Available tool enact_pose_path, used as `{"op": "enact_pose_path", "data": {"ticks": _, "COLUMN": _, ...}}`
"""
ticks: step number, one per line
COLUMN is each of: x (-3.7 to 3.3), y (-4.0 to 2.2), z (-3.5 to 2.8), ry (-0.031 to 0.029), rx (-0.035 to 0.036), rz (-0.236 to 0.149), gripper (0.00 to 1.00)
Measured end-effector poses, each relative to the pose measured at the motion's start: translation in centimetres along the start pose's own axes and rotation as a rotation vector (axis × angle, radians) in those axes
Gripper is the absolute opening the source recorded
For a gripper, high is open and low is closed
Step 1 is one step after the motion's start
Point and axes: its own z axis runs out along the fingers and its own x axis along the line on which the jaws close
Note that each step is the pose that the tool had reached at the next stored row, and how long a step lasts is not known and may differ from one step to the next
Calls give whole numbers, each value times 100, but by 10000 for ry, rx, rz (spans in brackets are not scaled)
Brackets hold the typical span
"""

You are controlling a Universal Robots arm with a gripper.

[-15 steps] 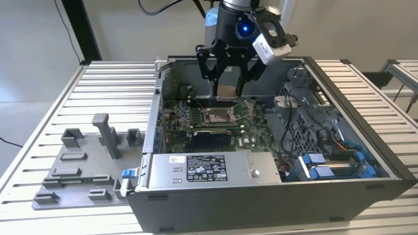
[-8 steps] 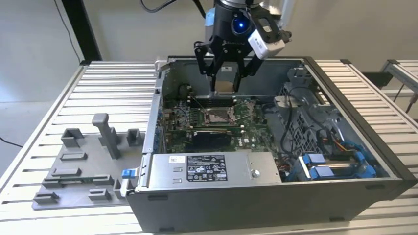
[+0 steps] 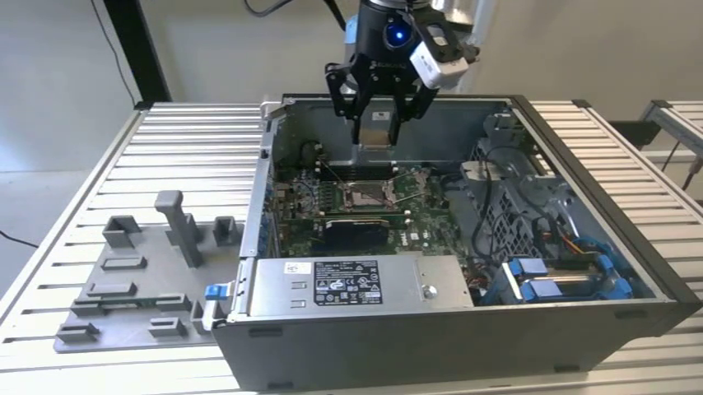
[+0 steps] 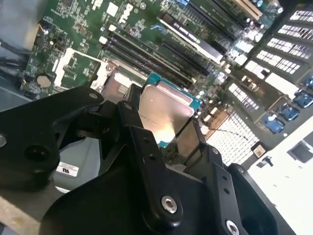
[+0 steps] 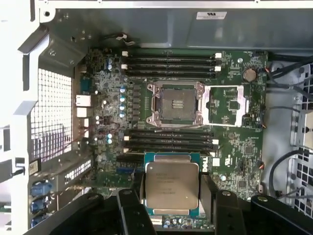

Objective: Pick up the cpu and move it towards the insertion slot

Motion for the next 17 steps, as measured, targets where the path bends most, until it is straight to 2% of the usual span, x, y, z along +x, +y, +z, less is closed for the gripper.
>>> {"op": "enact_pose_path", "data": {"ticks": 6, "x": -56, "y": 161, "z": 28, "ry": 0, "rx": 149, "rz": 7, "gripper": 0}}
{"op": "enact_pose_path", "data": {"ticks": 10, "x": -64, "y": 332, "z": 38, "ry": 1, "rx": 244, "rz": 11, "gripper": 0}}
{"op": "enact_pose_path", "data": {"ticks": 12, "x": -70, "y": 394, "z": 44, "ry": 1, "rx": 273, "rz": 11, "gripper": 0}}
{"op": "enact_pose_path", "data": {"ticks": 14, "x": -82, "y": 430, "z": 48, "ry": 1, "rx": 304, "rz": 9, "gripper": 0}}
{"op": "enact_pose_path", "data": {"ticks": 17, "x": -111, "y": 453, "z": 51, "ry": 1, "rx": 335, "rz": 0, "gripper": 0}}
